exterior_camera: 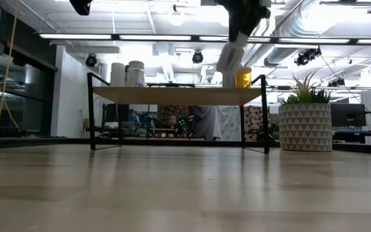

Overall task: Pick and place medicine bottles onto shelf by color
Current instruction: Put the white and yellow bottle on the shelf, then put the red bottle on the shelf

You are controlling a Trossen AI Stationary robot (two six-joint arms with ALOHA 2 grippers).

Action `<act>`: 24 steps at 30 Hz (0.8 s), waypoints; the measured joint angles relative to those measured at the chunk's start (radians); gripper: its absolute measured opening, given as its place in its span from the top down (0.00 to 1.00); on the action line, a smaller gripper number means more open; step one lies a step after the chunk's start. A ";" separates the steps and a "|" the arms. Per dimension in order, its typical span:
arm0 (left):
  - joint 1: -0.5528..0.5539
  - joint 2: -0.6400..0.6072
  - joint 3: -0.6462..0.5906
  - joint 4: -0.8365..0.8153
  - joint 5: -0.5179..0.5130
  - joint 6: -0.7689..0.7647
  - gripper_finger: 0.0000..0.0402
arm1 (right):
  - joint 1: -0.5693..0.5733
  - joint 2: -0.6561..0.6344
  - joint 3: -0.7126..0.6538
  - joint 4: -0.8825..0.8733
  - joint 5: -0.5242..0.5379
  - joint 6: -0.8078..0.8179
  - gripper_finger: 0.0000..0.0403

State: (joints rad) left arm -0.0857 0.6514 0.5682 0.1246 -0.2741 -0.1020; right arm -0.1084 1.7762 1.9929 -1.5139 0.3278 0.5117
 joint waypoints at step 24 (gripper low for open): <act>0.000 0.000 0.000 -0.008 -0.002 0.000 0.25 | -0.174 0.077 0.039 -0.037 -0.121 -0.112 0.31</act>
State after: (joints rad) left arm -0.0856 0.6514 0.5686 0.1164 -0.2760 -0.1020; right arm -0.2829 1.8530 2.0323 -1.5510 0.2070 0.3993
